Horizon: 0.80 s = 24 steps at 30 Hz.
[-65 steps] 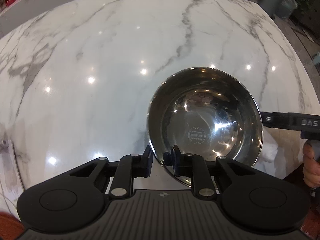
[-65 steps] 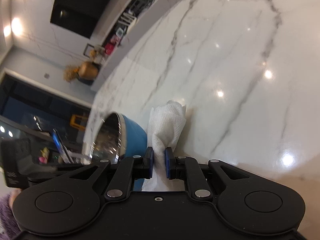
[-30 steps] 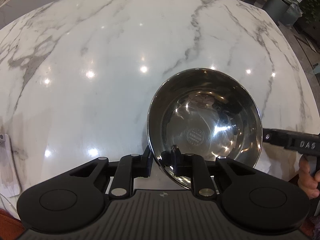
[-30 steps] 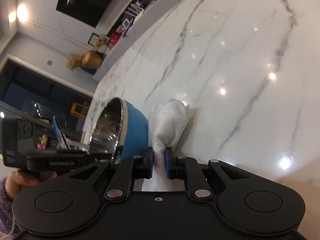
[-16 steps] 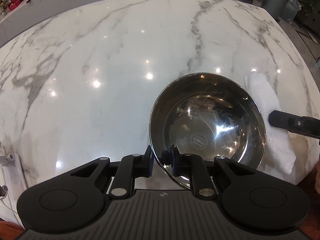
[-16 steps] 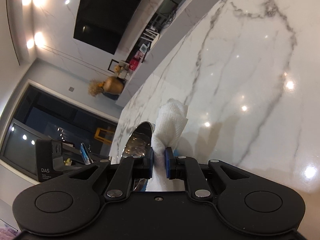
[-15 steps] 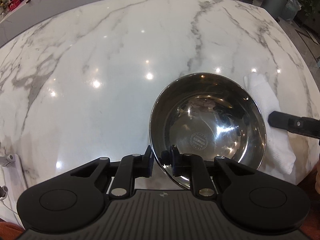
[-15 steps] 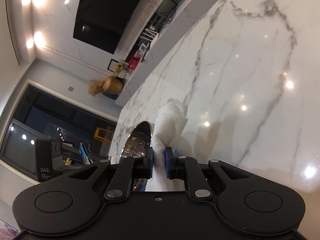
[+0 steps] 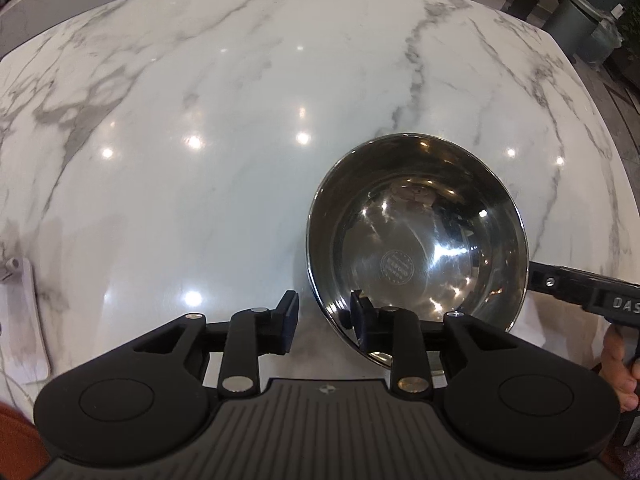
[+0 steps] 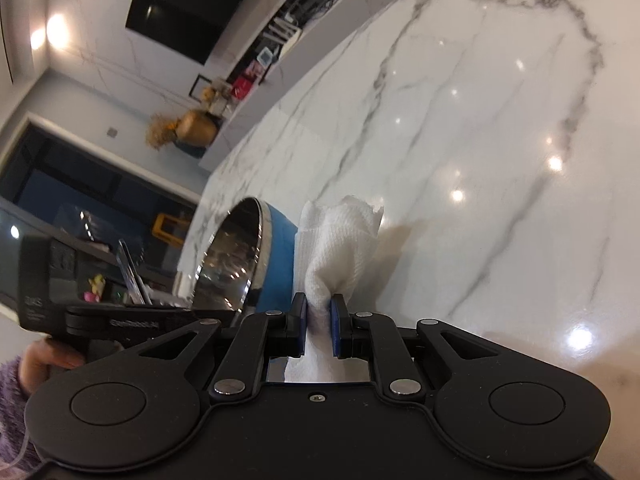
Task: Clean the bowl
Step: 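Keep wiping the blue exterior with the cloth while the left tool holds the rim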
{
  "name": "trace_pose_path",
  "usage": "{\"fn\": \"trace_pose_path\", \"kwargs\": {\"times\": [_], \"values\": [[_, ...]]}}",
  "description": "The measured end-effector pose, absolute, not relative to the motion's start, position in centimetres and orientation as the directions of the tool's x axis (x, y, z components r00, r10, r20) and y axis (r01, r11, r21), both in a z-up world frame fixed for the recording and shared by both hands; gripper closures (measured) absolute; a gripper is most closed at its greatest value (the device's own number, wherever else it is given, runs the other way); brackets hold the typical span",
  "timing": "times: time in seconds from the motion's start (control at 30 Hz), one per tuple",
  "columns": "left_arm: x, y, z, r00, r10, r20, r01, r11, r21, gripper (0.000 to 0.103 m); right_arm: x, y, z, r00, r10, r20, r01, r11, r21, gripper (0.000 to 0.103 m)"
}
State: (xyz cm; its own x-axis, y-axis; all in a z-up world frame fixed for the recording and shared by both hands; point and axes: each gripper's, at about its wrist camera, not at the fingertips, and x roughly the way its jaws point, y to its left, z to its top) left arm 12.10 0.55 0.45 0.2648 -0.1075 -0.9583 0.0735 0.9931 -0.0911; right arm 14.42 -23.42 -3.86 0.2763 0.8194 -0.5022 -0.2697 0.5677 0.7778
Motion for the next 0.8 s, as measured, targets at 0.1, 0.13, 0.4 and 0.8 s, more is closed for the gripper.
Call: {"fn": "trace_pose_path", "kwargs": {"times": [0.1,0.13,0.4,0.8], "values": [[11.7,0.6,0.6,0.268,-0.108,-0.957,0.068,0.993,-0.093,0.071,14.3,-23.1,-4.0,0.264,0.816,-0.515,-0.281,0.575,0.768,0.092],[11.6,0.7,0.6,0.271,-0.109,-0.957,0.067,0.993,-0.094,0.071,14.3,-23.0,-4.0,0.260,0.814,-0.519,-0.284,0.578,0.765,0.092],[11.5,0.1,1.0,0.318,-0.098,-0.943,0.148,0.988,-0.053,0.084,14.1,-22.5,-4.2,0.238,0.806,-0.542,-0.309,0.591,0.745,0.092],[12.1,-1.8,0.9,0.340,-0.100,-0.935,0.281,0.960,-0.001,0.087,14.9,-25.4,-3.1,0.371,0.823,-0.430,-0.261,0.536,0.803,0.092]]}}
